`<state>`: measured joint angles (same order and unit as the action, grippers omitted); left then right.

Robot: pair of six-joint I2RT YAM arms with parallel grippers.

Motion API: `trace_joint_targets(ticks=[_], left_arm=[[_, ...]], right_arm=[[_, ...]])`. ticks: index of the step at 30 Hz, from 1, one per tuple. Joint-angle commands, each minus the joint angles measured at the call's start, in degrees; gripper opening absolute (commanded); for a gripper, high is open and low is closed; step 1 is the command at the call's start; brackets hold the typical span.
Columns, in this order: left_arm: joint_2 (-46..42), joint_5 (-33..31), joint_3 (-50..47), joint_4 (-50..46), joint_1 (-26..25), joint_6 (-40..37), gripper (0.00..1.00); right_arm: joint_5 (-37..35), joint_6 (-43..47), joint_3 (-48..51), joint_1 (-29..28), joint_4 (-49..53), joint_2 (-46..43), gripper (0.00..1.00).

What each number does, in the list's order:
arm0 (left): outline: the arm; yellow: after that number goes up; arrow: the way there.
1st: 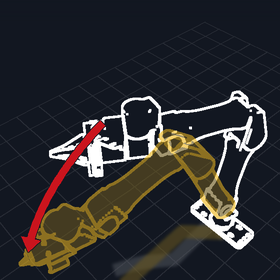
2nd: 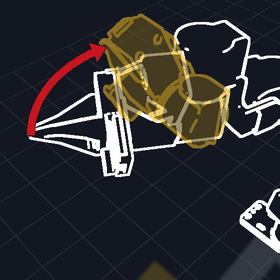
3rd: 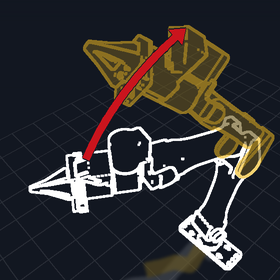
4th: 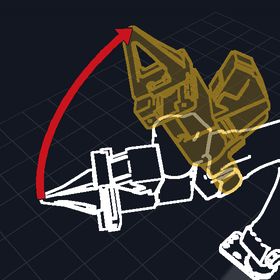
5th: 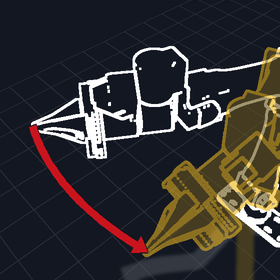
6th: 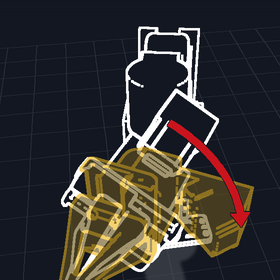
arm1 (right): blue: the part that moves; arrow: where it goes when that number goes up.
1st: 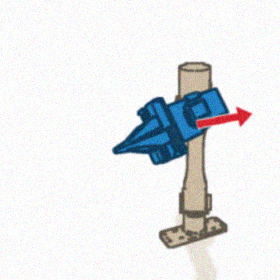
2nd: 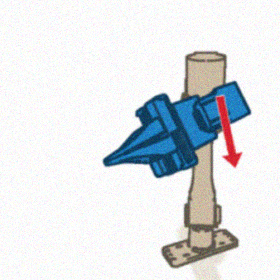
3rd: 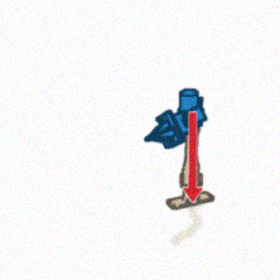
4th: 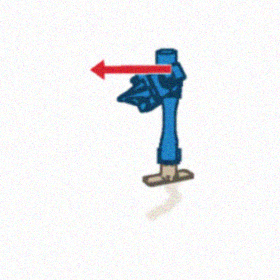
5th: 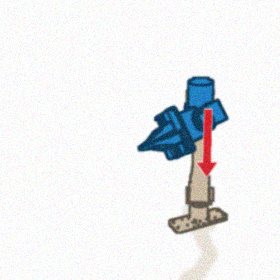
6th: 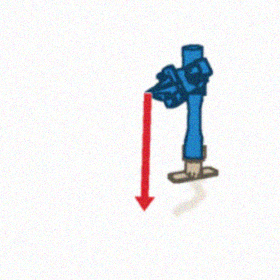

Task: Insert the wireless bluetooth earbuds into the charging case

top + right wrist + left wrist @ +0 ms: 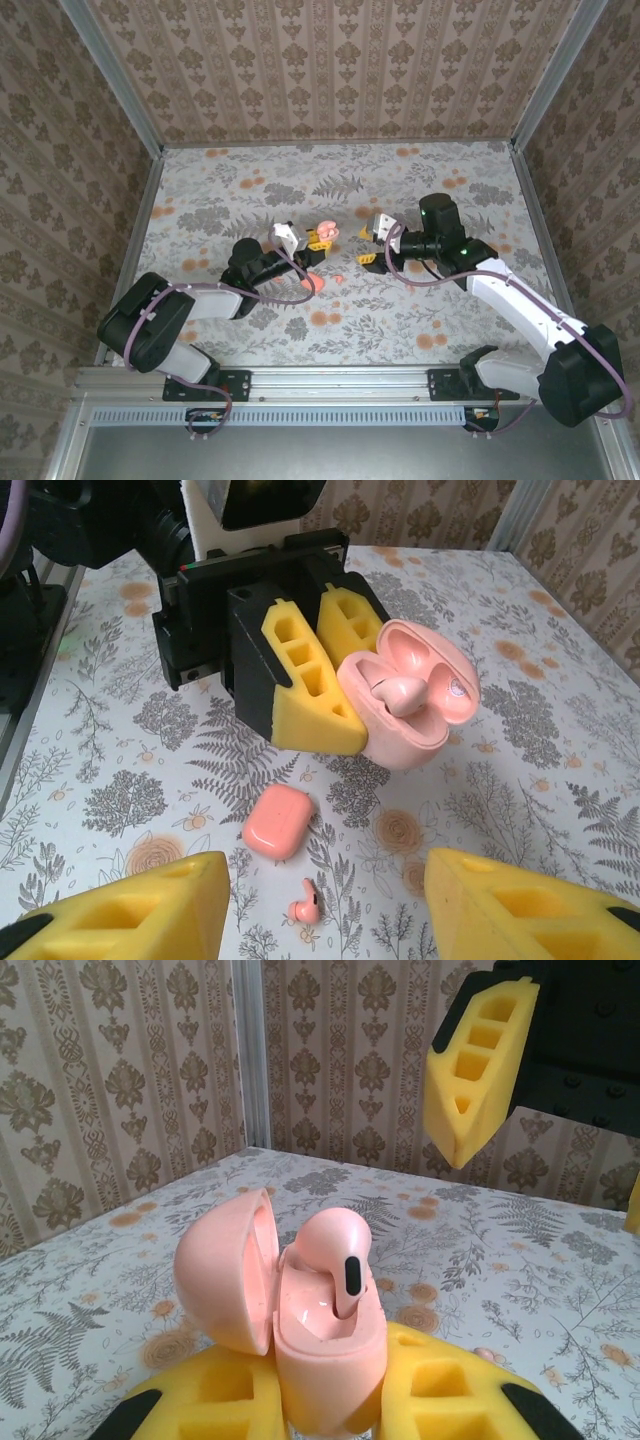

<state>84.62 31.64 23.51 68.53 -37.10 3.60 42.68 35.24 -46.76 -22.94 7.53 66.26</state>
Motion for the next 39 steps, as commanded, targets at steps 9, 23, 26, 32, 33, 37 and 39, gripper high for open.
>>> trace_joint_targets(ticks=[9, 23, 26, 32, 33, 37, 39], left_arm=[[-0.5, 3.86, 0.77, -0.24, -0.51, 0.36, 0.09], [-0.62, 4.75, 0.84, -0.05, -0.69, -0.6, 0.09], [-0.89, 4.75, 0.67, -0.07, -0.69, -0.52, 0.09], [-0.91, 6.24, 0.66, 0.01, -1.26, -0.41, 0.09], [-0.69, 6.46, 0.73, 0.02, -1.37, -0.46, 0.09], [-0.6, 6.51, 0.92, 0.11, -1.7, -0.35, 0.09], [-0.72, 6.51, 0.97, 0.06, -1.79, -0.51, 0.09]], right_arm=[[2.81, 0.56, 0.32, -0.11, -3.22, -0.31, 0.53], [4.67, 0.57, 0.94, -0.24, -8.57, 1.15, 0.49], [5.56, 0.44, 0.73, -0.35, -8.74, 1.37, 0.49], [5.92, 0.27, -0.55, -0.51, -8.97, 2.85, 0.47], [6.21, -0.03, -0.74, -0.56, -9.43, 3.12, 0.46], [7.21, -0.23, -1.78, -0.96, -10.15, 4.72, 0.43], [7.89, -0.49, -2.21, -1.24, -11.06, 5.5, 0.42]])
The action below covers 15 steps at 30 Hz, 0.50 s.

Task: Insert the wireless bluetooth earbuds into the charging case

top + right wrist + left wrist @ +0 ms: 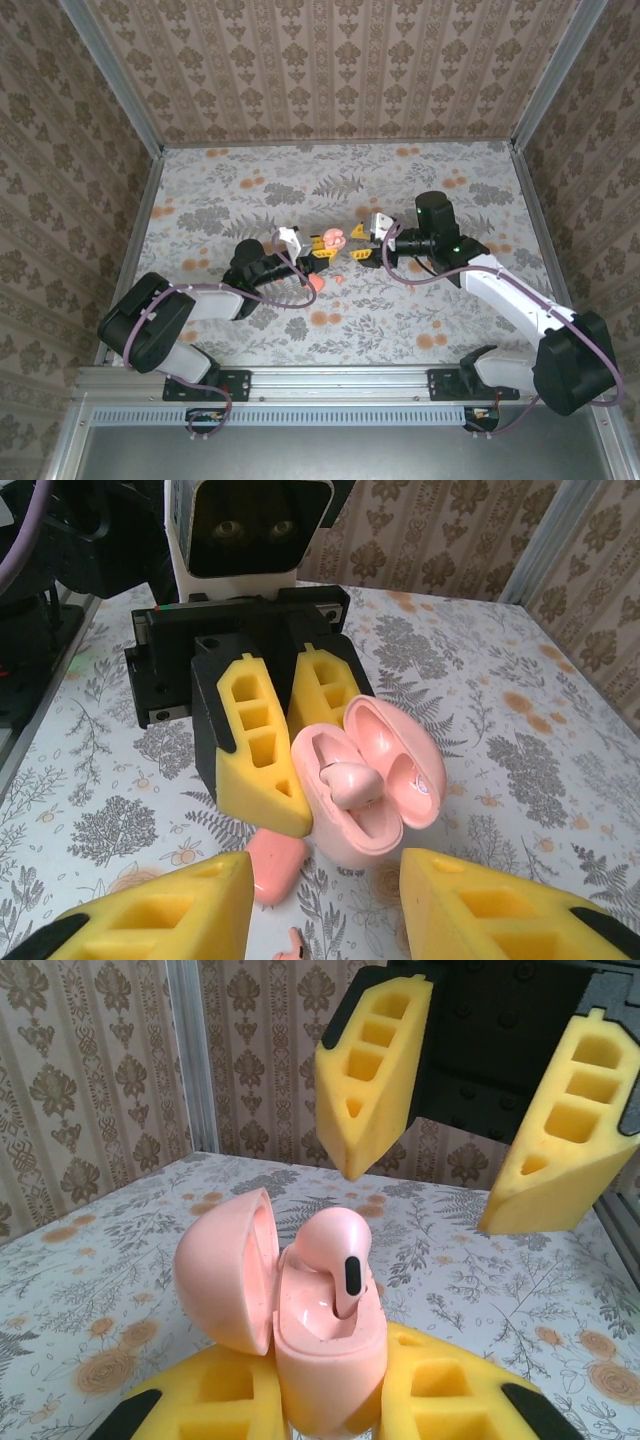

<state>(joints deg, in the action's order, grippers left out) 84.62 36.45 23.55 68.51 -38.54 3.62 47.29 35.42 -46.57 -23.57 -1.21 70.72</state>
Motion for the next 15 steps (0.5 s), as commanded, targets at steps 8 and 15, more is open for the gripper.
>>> trace_joint_targets(ticks=[8, 15], left_arm=[[-1.91, 0.91, 0.58, -0.77, -0.39, -1.17, 0.09], [-2.75, 0.73, 0.62, -1.26, -0.38, -1.67, 0.09]], right_arm=[[5.25, -0.26, -4.39, -2.17, -2.53, 4.57, 0.39], [5.22, 0.31, -5.35, -2.53, -1.77, 6.07, 0.38]])
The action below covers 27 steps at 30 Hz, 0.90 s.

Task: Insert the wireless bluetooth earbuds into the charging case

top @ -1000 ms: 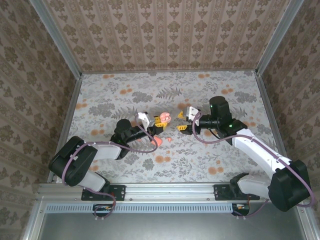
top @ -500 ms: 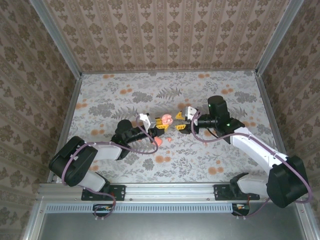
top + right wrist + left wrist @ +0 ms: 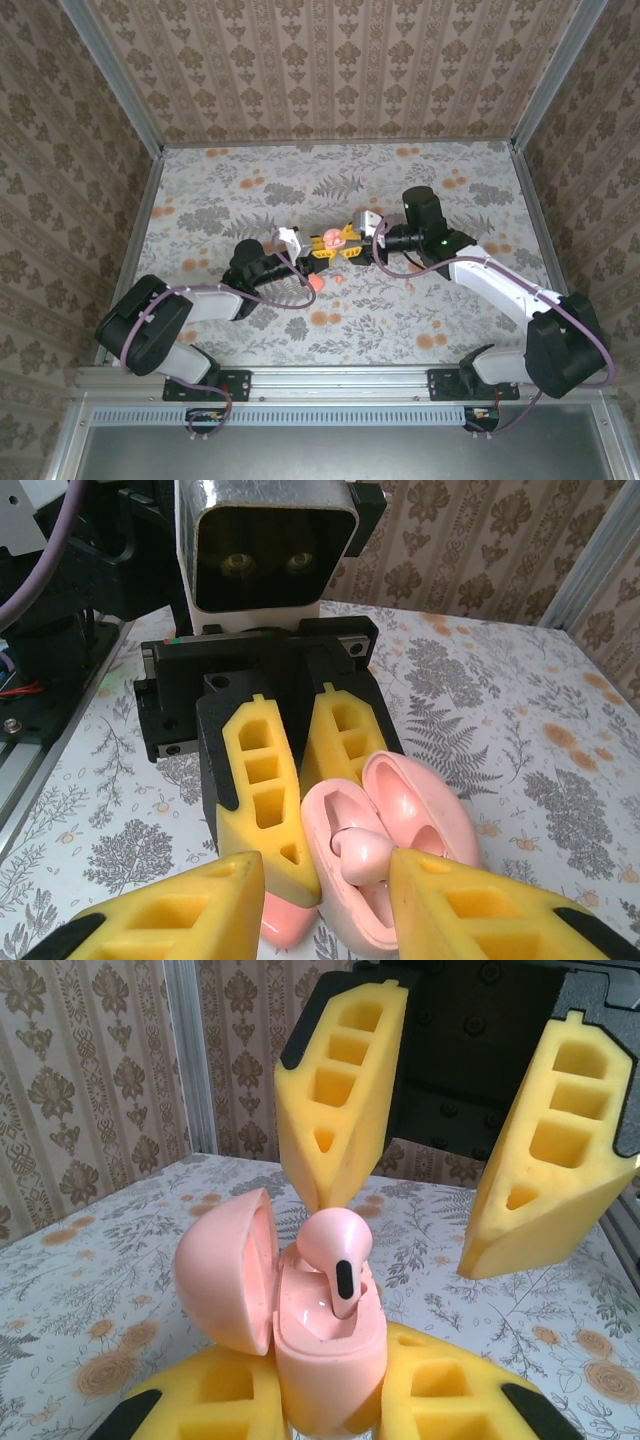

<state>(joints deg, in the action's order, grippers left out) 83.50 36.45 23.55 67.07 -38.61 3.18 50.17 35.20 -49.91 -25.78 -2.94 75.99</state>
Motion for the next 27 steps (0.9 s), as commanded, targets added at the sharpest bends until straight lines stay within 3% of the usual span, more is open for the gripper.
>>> trace_joint_targets(ticks=[1, 27], left_arm=[[-1.84, 0.73, 0.62, 0.09, -0.3, -1.37, 0.09], [-3.26, -1.64, 0.8, -1.41, -0.07, -2.65, 0.09]], right_arm=[[2.68, 0.69, -2.12, -0.32, 0.33, 0.8, 0.38], [0.63, 0.7, -1.99, -0.5, 0.39, 1.6, 0.29]])
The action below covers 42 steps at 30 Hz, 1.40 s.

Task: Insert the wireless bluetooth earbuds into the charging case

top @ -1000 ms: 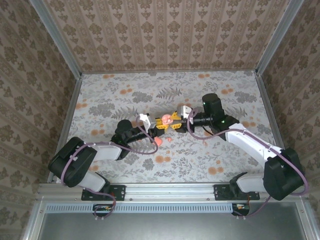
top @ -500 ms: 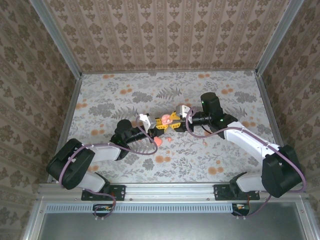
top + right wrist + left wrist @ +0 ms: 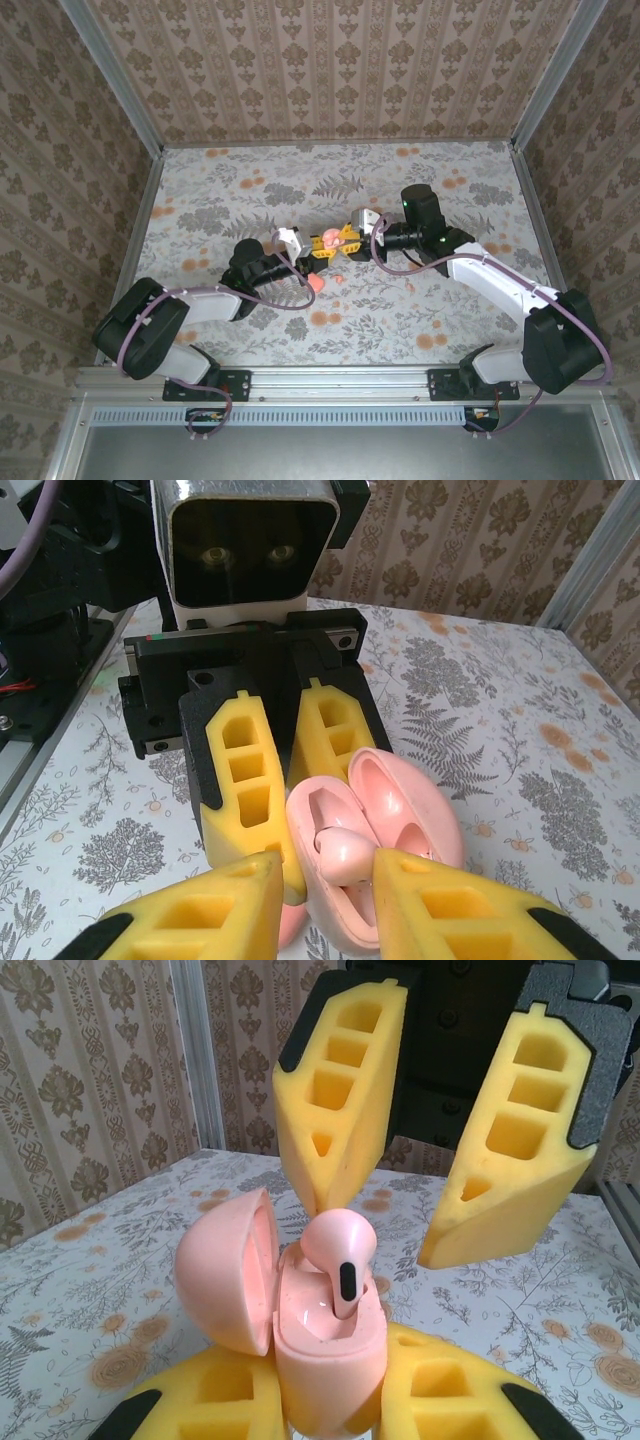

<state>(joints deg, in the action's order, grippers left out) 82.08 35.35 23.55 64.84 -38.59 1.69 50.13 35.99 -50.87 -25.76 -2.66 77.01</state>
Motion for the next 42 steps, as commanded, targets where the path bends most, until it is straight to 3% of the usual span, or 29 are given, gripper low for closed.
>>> trace_joint_targets(ticks=[1, 42], left_arm=[[-1.98, -0.68, 0.75, 0.81, -0.09, -1.23, 0.09], [-3.95, 0.35, 1.14, -1.6, 0.01, -1.89, 0.09]], right_arm=[[0.59, -0.12, -1.07, -0.57, 0.15, 0.54, 0.28], [-0.56, 0.56, -2.89, -1.93, -1.03, 1.99, 0.2]])
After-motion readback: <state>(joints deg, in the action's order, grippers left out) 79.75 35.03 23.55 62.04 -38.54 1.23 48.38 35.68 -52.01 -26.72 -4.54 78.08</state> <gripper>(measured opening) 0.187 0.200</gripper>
